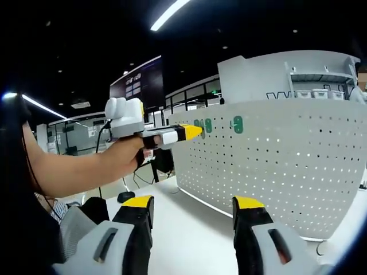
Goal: Insert the hook assembly into the mounting plate slot until the hook locks in place.
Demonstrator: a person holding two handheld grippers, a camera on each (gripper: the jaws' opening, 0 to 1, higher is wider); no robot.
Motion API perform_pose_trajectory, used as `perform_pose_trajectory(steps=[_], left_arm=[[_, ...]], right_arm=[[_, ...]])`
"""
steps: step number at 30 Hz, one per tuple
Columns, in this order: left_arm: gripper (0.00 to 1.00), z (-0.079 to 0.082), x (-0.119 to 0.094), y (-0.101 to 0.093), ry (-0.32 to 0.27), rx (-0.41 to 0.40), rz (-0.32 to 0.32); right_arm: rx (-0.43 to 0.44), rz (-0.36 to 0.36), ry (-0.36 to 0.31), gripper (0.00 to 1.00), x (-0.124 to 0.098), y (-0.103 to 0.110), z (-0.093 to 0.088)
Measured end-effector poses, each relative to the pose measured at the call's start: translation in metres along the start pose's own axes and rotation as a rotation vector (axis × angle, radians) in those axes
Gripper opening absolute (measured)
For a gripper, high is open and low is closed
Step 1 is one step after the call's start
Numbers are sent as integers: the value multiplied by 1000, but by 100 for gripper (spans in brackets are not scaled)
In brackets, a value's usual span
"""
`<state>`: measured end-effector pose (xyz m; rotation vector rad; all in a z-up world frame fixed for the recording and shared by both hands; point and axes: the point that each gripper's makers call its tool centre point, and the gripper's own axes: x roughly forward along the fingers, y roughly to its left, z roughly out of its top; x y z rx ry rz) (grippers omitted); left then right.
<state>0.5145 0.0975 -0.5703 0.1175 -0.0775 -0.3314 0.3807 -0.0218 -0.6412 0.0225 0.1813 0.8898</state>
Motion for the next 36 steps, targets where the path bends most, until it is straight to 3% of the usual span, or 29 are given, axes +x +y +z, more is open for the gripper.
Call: perform_pose_trajectory(steps=[15, 28, 36], left_arm=[[3, 7, 39, 7, -6, -19, 49], [3, 3, 52, 22, -11, -58, 102], [3, 2, 58, 18, -7, -49, 102]], right_arm=[[52, -33, -14, 54, -8, -16, -11], [83, -42, -14, 53, -9, -26, -18], [86, -35, -8, 53, -8, -28, -19]])
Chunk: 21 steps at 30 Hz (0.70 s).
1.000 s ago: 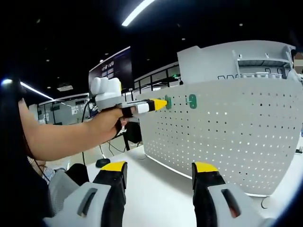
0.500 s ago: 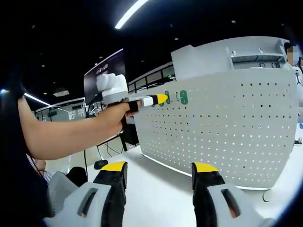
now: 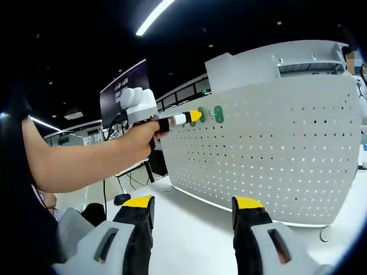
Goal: Insert the hook assembly into the mounting plate slot until the hook locks in place.
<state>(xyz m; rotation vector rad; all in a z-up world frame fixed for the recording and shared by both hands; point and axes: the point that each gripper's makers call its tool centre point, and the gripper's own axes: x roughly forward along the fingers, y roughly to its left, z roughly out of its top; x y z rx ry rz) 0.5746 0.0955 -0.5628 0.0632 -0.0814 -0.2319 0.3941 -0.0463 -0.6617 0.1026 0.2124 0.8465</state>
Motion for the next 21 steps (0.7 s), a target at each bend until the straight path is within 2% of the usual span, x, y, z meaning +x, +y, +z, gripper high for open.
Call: perform_pose_trajectory(steps=[10, 17, 19, 21], left_arm=[[3, -2, 4, 2, -3, 15, 7], [3, -3, 7, 1, -4, 134, 27], [3, -3, 8, 1, -7, 146, 33], [3, -2, 8, 1, -7, 228, 44]], right_arm=[[5, 4, 14, 53, 3, -3, -4], [9, 15, 21, 52, 6, 0, -5], [14, 15, 20, 52, 6, -1, -5], [18, 12, 20, 52, 5, -2, -6]])
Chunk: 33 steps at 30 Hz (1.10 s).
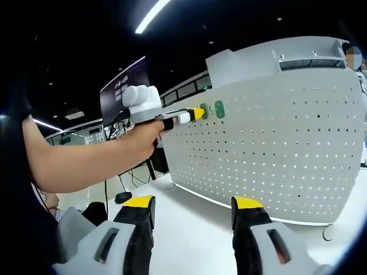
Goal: Insert the hook assembly into the mounting plate slot until the hook locks in place.
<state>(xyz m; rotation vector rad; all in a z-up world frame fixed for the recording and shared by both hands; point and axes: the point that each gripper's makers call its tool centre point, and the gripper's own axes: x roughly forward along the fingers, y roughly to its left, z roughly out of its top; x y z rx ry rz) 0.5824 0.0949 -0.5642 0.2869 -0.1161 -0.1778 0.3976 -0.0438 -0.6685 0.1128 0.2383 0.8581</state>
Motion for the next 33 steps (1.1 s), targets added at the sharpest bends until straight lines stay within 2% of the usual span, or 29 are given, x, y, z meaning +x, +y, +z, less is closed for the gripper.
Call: perform_pose_trajectory(steps=[3, 6, 13, 15, 20, 22, 23, 25, 27, 33], left_arm=[[4, 0, 0, -2, 16, 101, 22], [4, 0, 2, -4, 18, 119, 29], [5, -1, 4, -6, 25, 270, 36], [5, -1, 4, -7, 24, 291, 46], [5, -1, 3, -4, 13, 192, 43], [6, 0, 1, -5, 2, 132, 35], [6, -1, 0, -4, -7, 77, 28], [6, -2, 0, -4, -8, 43, 19], [7, -6, 0, -5, 2, -25, 1], [9, -11, -5, -4, 13, -41, -3]], right_arm=[[2, 0, 3, 52, 0, -1, -1], [4, 3, 7, 52, 2, 0, -3], [7, 4, 14, 52, 3, -1, -6], [7, 5, 15, 52, 3, -1, -5], [5, 5, 17, 52, 3, -2, -6], [4, 5, 18, 52, 4, -3, -5], [3, 5, 20, 52, 4, -2, -5], [0, 6, 19, 52, 4, -2, -5], [-4, 8, 19, 52, 4, 0, -4], [-12, 3, 23, 52, 2, 1, -2]])
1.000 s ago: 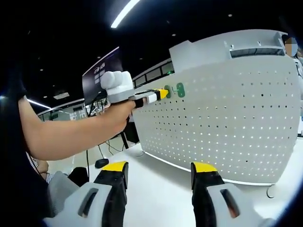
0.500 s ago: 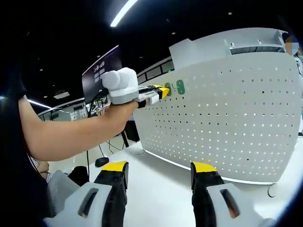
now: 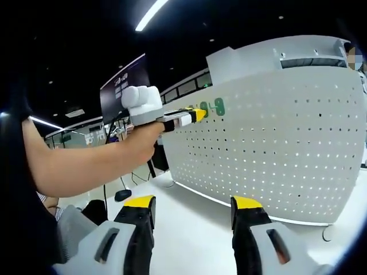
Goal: Insert the hook assembly into the mounting plate slot until the hook locks in place.
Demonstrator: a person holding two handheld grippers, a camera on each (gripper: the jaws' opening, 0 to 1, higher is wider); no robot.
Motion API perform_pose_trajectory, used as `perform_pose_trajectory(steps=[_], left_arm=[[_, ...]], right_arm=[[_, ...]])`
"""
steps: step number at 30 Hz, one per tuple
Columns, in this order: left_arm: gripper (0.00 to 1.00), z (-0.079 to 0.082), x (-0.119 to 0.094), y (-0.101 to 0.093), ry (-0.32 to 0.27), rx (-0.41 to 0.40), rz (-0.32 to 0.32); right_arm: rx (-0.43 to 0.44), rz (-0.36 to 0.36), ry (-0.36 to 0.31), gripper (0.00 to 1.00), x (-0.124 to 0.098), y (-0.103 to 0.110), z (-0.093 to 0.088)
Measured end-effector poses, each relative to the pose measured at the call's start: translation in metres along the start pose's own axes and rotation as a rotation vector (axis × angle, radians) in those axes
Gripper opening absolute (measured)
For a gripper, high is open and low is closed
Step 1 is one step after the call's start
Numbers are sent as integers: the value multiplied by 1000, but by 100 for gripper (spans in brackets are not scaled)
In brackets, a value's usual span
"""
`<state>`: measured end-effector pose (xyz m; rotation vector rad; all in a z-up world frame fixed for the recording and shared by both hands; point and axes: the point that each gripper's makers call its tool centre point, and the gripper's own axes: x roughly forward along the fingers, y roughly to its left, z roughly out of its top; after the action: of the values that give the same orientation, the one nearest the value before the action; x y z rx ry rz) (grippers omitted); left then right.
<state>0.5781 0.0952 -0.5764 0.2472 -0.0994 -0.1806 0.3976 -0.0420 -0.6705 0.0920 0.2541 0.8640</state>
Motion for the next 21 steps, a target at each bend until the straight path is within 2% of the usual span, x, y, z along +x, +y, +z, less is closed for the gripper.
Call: perform_pose_trajectory(steps=[12, 21], left_arm=[[15, -3, -26, 1, -3, -26, -29], [20, -13, -54, -4, 20, -45, -78]], right_arm=[[-37, 5, 10, 51, -1, 13, 7], [-56, 8, 22, 51, -3, 21, 10]])
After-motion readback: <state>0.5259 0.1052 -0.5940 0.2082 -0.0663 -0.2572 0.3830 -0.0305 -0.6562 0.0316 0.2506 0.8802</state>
